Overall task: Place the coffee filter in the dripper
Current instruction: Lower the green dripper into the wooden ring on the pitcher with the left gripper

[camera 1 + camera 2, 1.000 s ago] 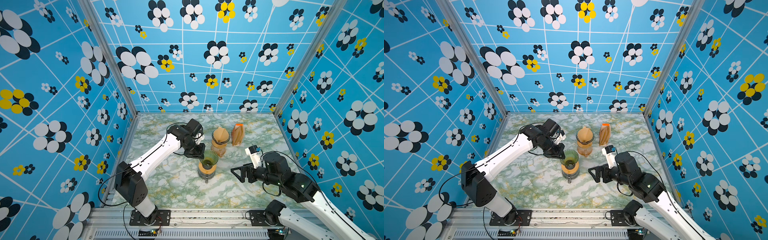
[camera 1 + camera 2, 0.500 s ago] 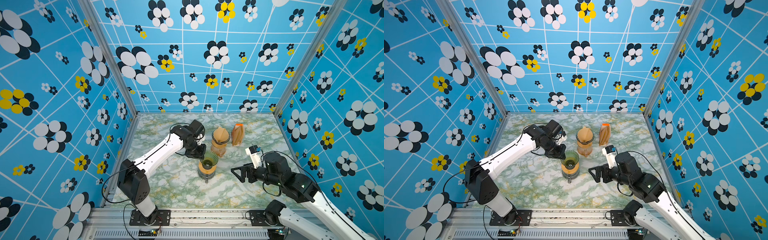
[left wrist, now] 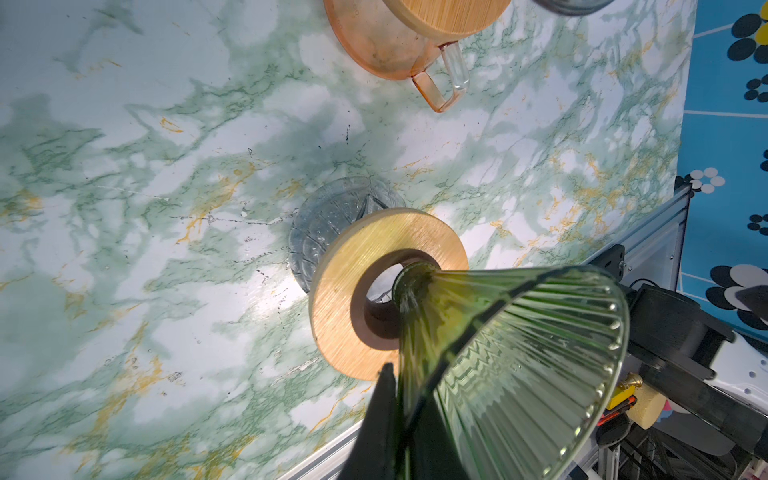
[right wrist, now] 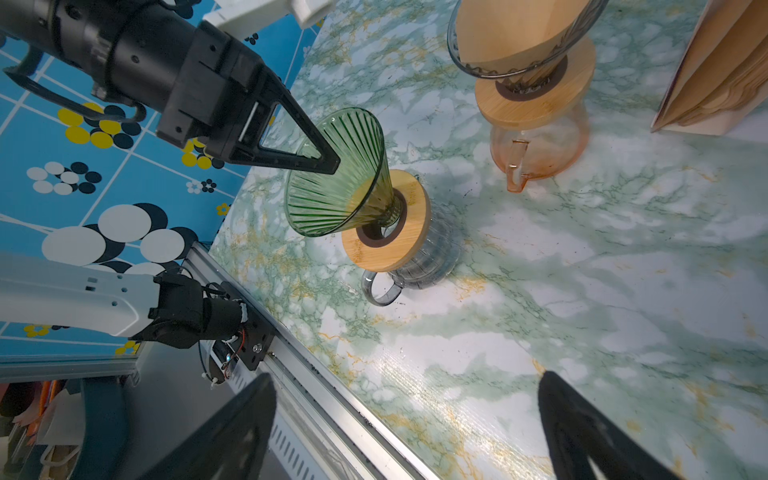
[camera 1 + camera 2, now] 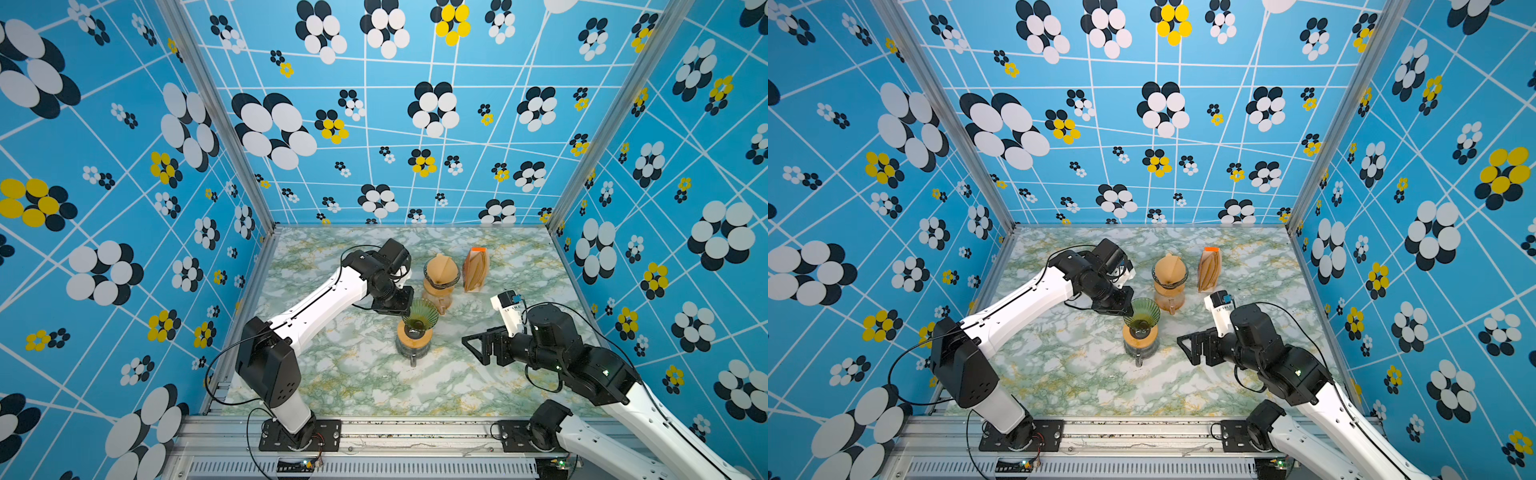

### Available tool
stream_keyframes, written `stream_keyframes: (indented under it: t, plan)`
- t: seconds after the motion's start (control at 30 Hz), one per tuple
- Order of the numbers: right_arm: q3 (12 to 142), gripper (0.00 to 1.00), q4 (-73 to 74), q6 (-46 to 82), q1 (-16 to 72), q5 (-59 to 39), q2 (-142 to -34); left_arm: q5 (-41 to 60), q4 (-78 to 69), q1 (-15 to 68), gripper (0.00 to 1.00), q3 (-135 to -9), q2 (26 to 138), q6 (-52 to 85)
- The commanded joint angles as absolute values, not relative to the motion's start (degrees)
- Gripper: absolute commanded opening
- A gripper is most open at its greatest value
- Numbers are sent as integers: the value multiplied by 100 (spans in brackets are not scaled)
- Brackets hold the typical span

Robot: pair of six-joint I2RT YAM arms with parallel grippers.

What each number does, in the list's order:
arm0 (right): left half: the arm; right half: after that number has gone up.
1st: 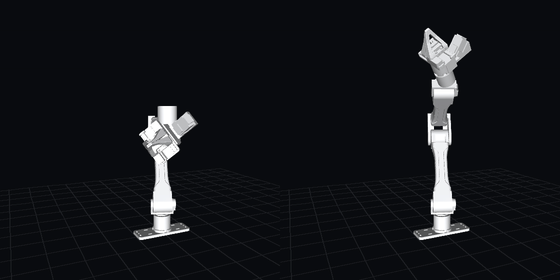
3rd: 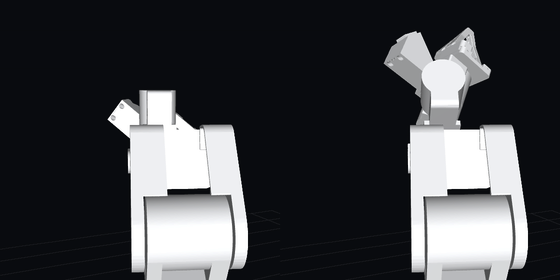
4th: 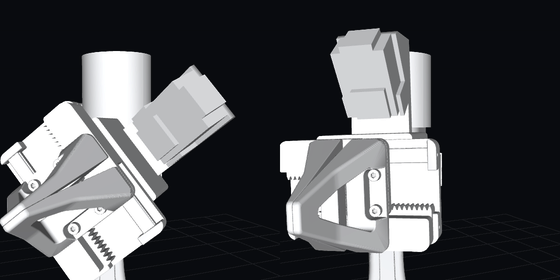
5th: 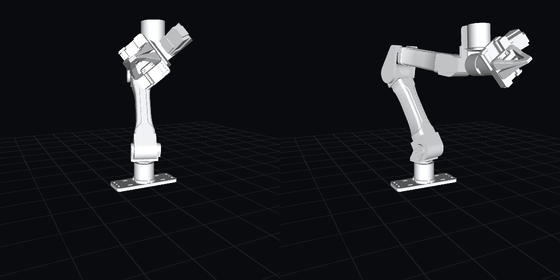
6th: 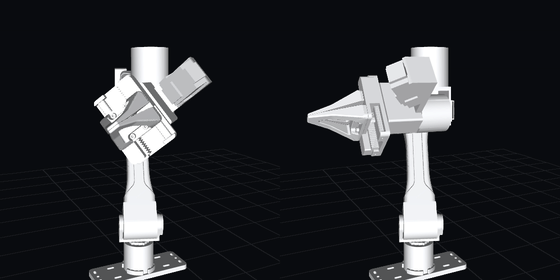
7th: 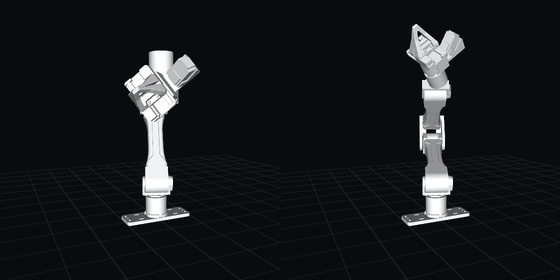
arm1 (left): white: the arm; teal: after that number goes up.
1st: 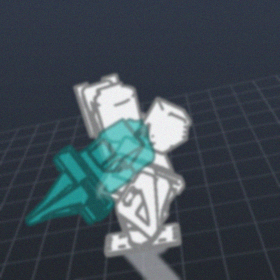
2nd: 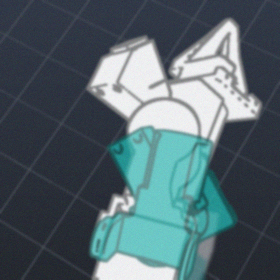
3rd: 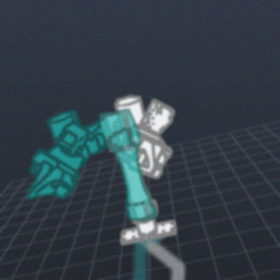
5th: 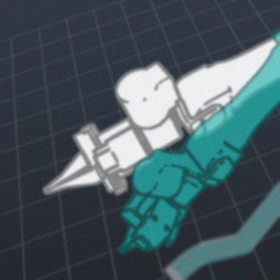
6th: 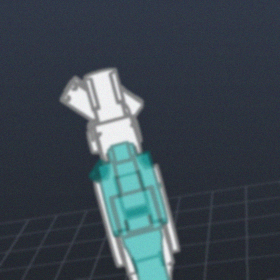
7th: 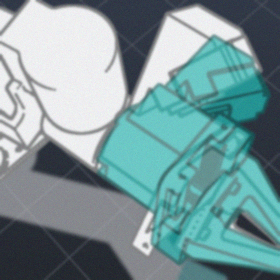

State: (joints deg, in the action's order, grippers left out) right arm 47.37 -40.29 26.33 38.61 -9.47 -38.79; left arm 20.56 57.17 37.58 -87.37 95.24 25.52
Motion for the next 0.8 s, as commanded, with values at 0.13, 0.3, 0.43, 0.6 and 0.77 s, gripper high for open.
stream_keyframes:
  t: [0.13, 0.3, 0.43, 0.6, 0.77]
  plan:
    - [4664, 100, -4051, 2635, 3898, -922, -3911, 1986, 5843, 3804, 10, -8688, 9448, 2535]
    - [4646, 99, -4006, 2652, 3899, -940, -3946, 1987, 5874, 3813, 10, -8618, 9352, 2547]
    - [4615, 100, -3988, 2659, 3893, -958, -3942, 2016, 5865, 3808, 10, -8563, 9291, 2565]
    - [4597, 99, -3973, 2679, 3894, -973, -3945, 2028, 5895, 3808, 10, -8519, 9247, 2565]
    - [4603, 99, -3954, 2680, 3894, -971, -3954, 2030, 5852, 3814, 10, -8475, 9268, 2566]
